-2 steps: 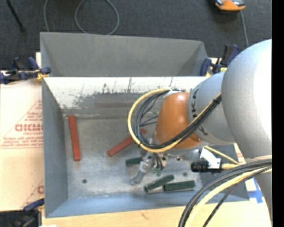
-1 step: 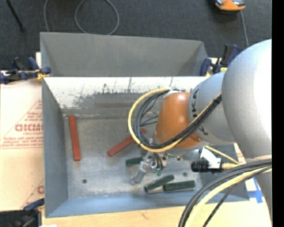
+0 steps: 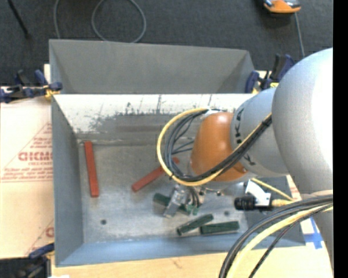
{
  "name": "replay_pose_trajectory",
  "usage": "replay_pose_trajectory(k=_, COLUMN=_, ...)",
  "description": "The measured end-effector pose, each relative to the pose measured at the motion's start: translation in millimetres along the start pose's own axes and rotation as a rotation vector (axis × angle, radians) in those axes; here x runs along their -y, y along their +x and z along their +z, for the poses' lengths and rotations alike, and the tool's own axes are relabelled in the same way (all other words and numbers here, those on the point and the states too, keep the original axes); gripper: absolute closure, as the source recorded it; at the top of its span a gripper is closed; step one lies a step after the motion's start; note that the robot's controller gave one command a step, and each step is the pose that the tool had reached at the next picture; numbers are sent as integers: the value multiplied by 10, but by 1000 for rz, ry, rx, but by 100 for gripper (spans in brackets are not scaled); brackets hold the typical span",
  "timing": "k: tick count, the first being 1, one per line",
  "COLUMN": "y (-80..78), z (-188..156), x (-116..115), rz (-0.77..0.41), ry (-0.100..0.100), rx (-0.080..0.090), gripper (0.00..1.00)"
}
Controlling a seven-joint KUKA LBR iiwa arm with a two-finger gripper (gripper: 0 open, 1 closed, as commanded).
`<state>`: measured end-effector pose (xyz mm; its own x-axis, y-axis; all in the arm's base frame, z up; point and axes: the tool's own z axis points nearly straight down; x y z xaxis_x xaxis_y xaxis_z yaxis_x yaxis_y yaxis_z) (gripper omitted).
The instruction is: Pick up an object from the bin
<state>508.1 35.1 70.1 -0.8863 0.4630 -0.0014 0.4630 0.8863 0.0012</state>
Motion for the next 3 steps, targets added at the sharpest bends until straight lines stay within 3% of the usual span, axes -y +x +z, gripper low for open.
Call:
replay_pose_trajectory(k=1, y=-25, z=-765, x=-5, rz=-6, ry=-3, rx=6, gripper=100)
replay_pose_trajectory(k=3, y=-67, z=-1310, x=-4, rz=-20, ry=-1, rx=4, gripper=100)
